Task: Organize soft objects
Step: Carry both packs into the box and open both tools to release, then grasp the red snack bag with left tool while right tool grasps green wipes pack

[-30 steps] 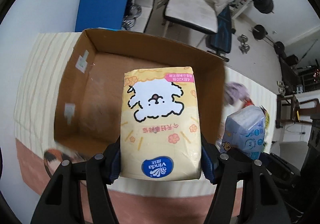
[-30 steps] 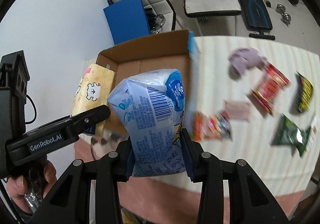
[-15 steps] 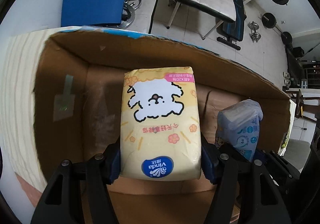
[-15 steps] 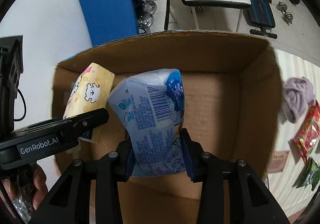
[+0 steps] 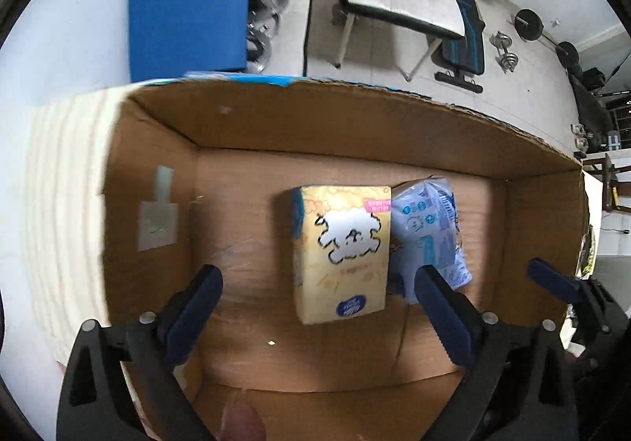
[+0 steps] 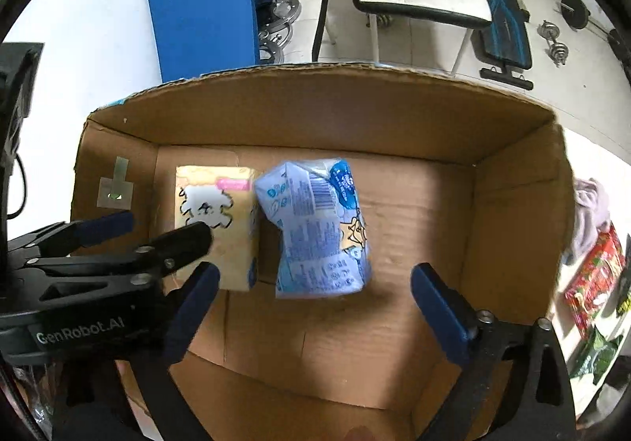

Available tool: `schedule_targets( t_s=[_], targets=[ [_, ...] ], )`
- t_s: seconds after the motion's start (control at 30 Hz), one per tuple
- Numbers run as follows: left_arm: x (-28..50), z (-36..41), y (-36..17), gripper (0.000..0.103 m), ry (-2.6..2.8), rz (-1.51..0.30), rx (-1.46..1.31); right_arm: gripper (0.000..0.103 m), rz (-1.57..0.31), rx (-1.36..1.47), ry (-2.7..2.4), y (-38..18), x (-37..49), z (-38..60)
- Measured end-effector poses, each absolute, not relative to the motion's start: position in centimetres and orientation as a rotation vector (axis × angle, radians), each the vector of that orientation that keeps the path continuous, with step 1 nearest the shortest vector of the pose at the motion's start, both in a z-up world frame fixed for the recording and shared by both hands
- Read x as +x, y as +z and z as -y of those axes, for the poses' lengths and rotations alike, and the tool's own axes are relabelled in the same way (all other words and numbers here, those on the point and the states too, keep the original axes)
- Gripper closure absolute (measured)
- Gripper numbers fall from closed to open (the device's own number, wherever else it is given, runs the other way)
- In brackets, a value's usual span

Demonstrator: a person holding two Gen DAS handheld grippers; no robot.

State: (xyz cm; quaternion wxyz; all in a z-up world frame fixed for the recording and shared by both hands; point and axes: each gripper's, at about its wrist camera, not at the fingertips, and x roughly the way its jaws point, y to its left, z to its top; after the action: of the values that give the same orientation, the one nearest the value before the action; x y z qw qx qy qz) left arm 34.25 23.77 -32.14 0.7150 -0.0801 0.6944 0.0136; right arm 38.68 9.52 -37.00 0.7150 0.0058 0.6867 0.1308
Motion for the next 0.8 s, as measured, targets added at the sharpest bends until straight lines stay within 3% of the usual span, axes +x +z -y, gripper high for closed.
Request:
schedule_targets(
  t_s=[0.8],
  targets=[
    [20.9, -22.7, -23.2, 0.003, 0.18, -1.305, -0.172, 0.0, -1.35, -0.044, 0.202, -27.7, 26.1, -5.8]
  ],
)
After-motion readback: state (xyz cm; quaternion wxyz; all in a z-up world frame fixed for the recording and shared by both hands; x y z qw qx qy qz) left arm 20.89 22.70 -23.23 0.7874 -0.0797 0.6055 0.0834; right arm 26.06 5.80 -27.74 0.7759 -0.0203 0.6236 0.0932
